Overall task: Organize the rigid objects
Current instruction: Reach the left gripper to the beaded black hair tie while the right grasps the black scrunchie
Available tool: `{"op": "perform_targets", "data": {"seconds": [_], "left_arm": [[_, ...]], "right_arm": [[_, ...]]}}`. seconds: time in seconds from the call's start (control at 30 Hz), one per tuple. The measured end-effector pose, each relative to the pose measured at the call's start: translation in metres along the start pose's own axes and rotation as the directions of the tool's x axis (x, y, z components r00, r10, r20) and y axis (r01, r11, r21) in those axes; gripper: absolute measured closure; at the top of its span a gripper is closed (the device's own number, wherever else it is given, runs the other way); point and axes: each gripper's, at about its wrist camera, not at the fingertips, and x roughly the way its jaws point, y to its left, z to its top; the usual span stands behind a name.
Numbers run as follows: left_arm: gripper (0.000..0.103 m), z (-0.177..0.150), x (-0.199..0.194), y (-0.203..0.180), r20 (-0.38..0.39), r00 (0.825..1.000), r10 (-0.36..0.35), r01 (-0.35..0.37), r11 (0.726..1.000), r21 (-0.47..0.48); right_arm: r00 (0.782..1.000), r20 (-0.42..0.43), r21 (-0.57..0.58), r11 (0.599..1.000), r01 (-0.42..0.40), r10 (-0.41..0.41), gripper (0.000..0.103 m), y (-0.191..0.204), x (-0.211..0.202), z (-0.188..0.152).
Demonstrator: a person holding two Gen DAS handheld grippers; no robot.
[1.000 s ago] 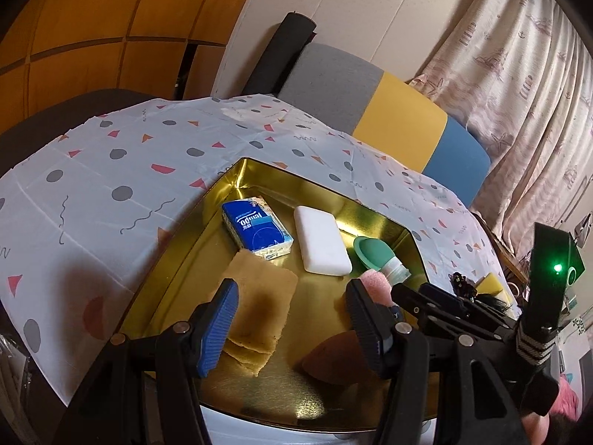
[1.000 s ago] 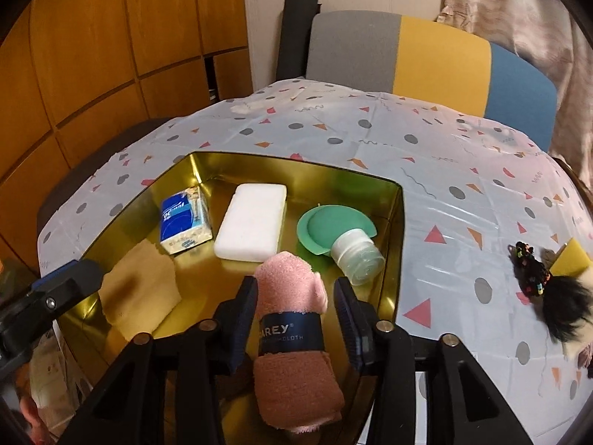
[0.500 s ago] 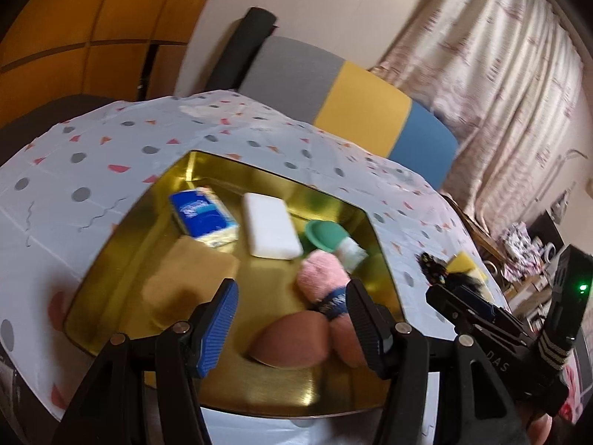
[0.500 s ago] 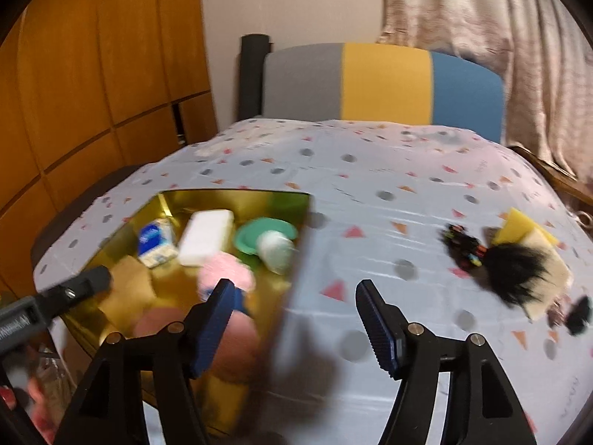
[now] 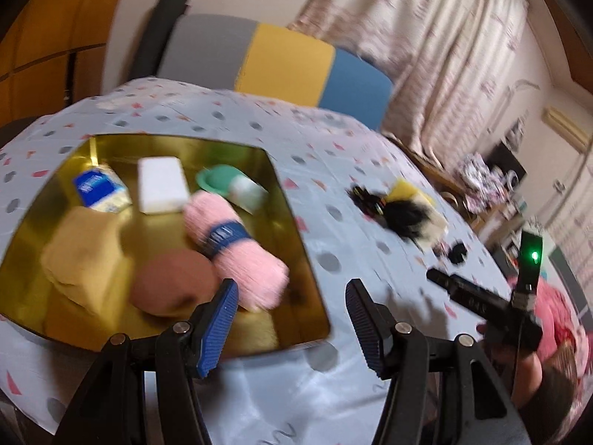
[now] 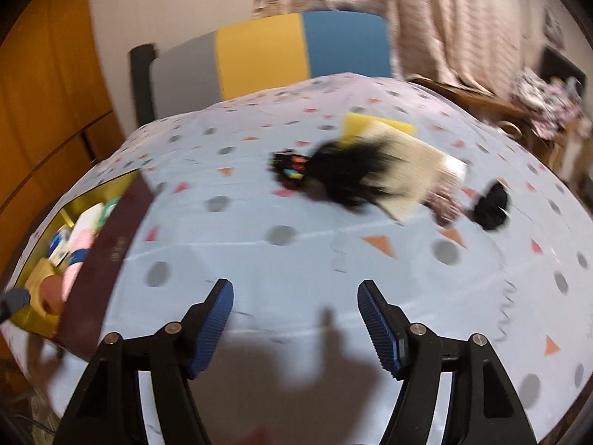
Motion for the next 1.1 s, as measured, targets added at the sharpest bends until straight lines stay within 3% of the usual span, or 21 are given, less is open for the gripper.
{"op": "perform_targets", "data": {"seconds": [0.27,0.5,0.7,0.9,1.1], "left_arm": [[0.042,-0.001,0.011,-0.039,-0.046,0.998,-0.051,0.054,0.996,0.069],[0.042,-0.003,0.026,-0.069,-0.114,0.989,-0.098,0.109,0.99,0.094],[0.042,-0.009,0.039,-0.088,-0.176,0.977,-0.119,0.141,0.983,0.118],[0.042,-0.009,0.04,-0.098,-0.186,0.977,-0.1,0.13,0.98,0.152],[0.042,-0.008,0.053,-0.099,-0.216,0.973,-0.078,0.11,0.984,0.14]], "right_arm": [[0.997,0.021,0.104,0.992,0.076,-0.079,0.023,-0.061,-0.008,-0.008],[0.988,0.023,0.17,0.975,0.145,-0.151,0.023,-0.11,-0.01,-0.004],[0.978,0.029,0.189,0.962,0.195,-0.204,0.023,-0.143,0.003,0.026],[0.966,0.008,0.241,0.938,0.248,-0.257,0.023,-0.18,0.036,0.068],[0.96,-0.028,0.212,0.937,0.278,-0.279,0.03,-0.198,0.072,0.077]]}}
